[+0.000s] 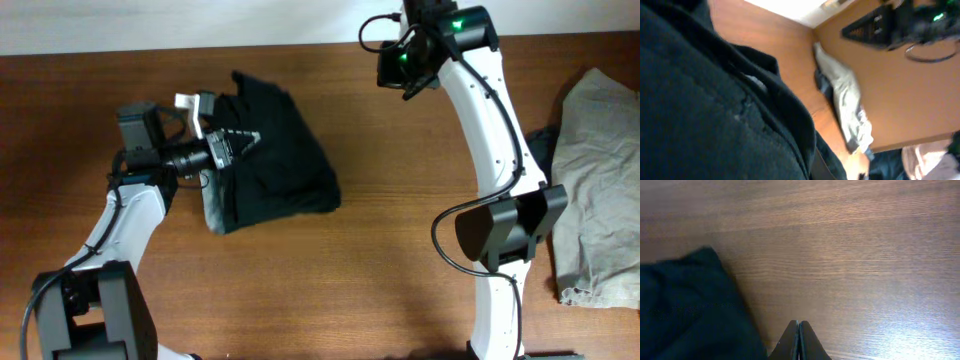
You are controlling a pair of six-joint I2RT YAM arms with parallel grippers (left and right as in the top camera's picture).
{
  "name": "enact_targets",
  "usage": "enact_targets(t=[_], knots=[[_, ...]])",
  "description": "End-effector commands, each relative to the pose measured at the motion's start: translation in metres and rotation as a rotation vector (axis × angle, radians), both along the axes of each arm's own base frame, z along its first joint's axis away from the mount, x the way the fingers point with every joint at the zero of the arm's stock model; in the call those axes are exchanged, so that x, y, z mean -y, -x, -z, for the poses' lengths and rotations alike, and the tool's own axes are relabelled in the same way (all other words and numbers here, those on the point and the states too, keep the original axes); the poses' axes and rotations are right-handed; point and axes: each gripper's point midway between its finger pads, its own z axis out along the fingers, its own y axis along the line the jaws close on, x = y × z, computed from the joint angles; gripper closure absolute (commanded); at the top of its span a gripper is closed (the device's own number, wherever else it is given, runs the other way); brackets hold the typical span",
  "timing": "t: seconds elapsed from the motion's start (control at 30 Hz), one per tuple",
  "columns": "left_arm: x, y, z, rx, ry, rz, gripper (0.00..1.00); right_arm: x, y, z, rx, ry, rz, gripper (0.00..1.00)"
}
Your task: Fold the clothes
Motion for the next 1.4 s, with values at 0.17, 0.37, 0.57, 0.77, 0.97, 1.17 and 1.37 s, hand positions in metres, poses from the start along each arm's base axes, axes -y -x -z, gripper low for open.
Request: enact_targets(t=[0.17,0.37,0.57,0.77,0.97,1.17,1.37], knots=[[-0.008,-0.009,0.095,-0.098,-0.121,0.009,0.99,-0.006,0.004,0.002,-0.013,0.004,-0.004,0.96],[-0.030,-0.007,0.134,-0.239,-0.280,-0.106,0.99,-0.068,0.021,0.010,-0.013,-0.019,-0.194,0.96],[-0.036,-0.004,0.143,-0.282,-0.318,-0.134,0.98,-0.129,0.035,0.059,-0.077,0.007,-0.328,0.96],[-0.036,-0.006,0.135,-0.267,-0.297,-0.129,0.01,-0.140,0.037,0.109,-0.159,0.034,-0.348,0.96],[-0.060,-0.020,0.089,-0.179,-0.281,-0.206,0.01,-0.140,0.040,0.110,-0.162,0.047,-0.379,0.96],[-0.114,-0.006,0.069,-0.274,-0.228,-0.353,0.01,-0.120,0.028,0.113,-0.132,0.150,-0.317,0.96],[-0.131,0.030,0.115,-0.532,-0.348,-0.445,0.01,-0.109,0.023,0.139,-0.164,0.220,-0.259,0.96]])
